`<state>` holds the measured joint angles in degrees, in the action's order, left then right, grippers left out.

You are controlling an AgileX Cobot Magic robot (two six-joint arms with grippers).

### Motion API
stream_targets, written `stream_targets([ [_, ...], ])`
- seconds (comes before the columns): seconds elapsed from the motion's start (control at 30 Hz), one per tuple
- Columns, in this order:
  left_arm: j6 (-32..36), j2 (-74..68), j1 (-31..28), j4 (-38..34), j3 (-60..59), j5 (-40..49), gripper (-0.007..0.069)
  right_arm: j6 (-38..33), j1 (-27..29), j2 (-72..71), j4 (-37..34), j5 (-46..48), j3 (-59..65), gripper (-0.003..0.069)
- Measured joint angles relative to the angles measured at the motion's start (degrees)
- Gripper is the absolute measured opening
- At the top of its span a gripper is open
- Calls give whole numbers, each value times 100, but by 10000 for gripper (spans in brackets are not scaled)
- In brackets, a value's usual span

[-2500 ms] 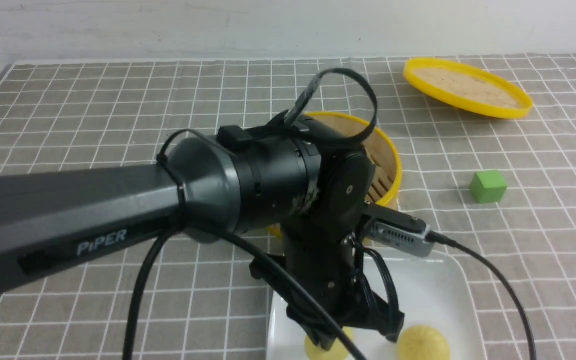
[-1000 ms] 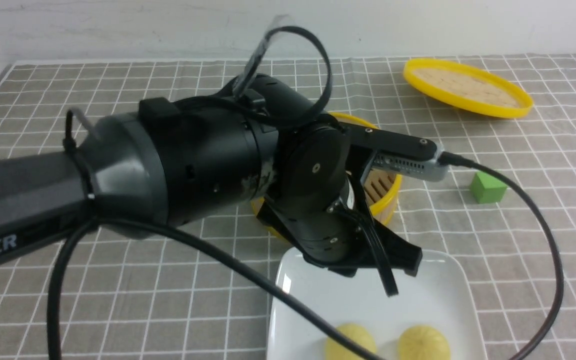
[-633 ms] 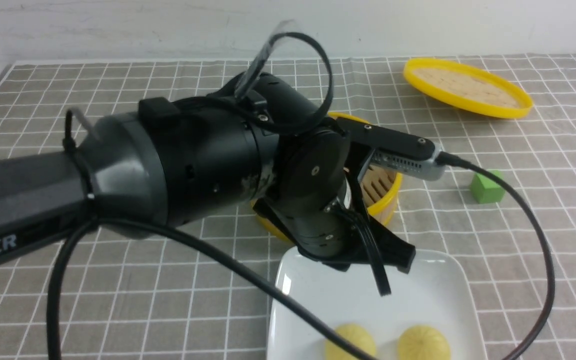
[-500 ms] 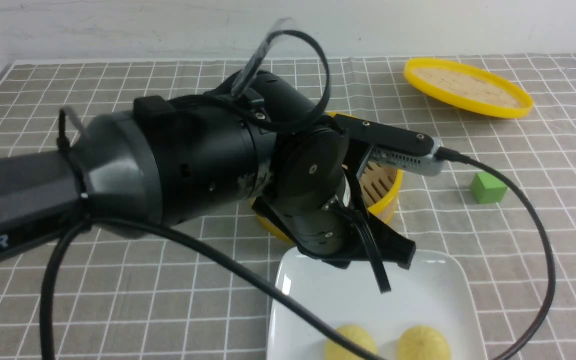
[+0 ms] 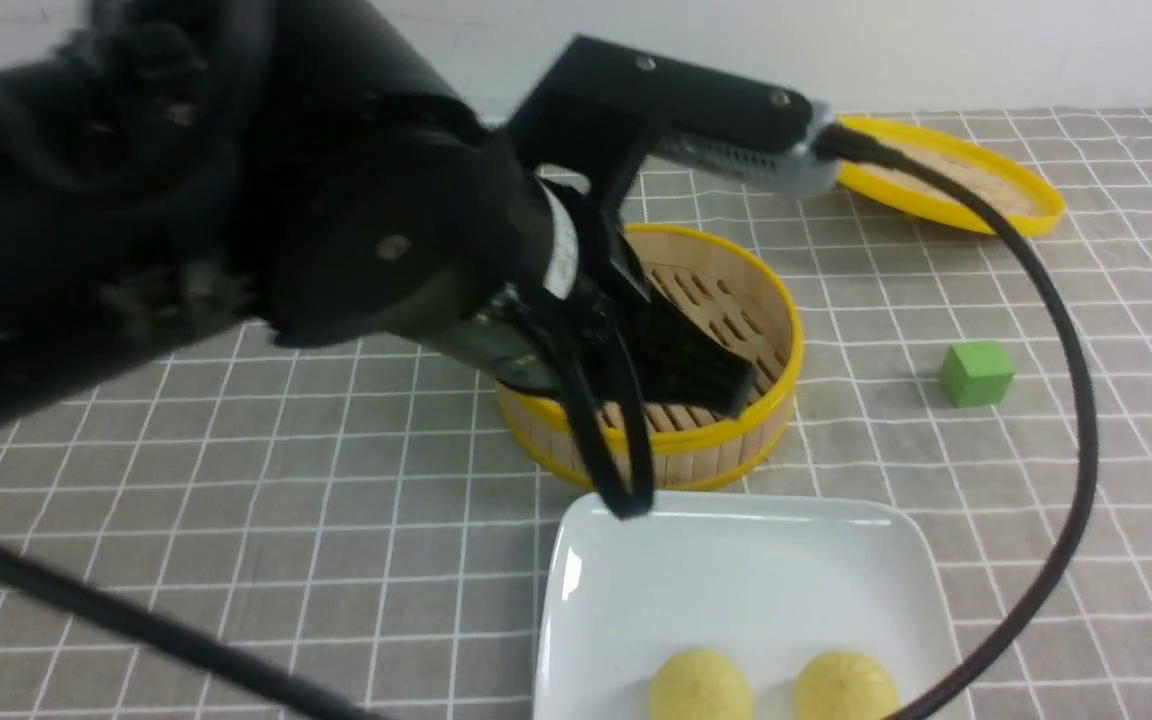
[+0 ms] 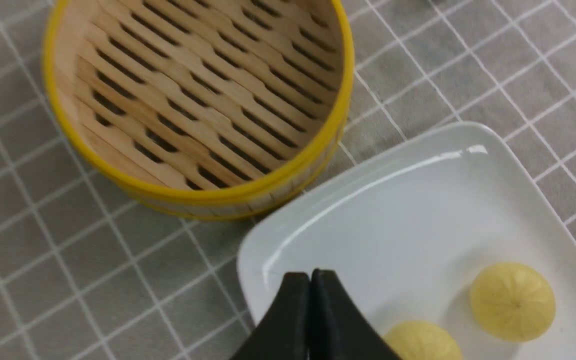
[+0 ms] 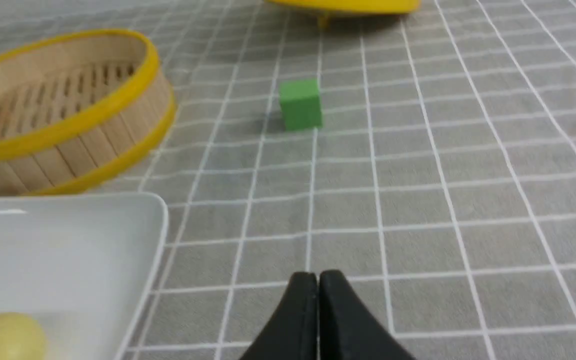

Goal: Put the steamed buns into the plate on the grey tablecloth.

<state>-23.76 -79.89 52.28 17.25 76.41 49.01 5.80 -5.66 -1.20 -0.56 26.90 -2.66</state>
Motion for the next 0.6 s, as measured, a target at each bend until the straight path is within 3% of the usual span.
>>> stream_targets([
  [0.2,0,879,0,692,0,993,11,-4,518,7,23,-241,284,29],
  [0.4,-46,1682,0,873,-246,1714,13,-4,848,7,56,-447,326,34],
  [0.6,-728,2977,0,896,-1655,1821,14,-4,983,7,56,-458,333,41],
])
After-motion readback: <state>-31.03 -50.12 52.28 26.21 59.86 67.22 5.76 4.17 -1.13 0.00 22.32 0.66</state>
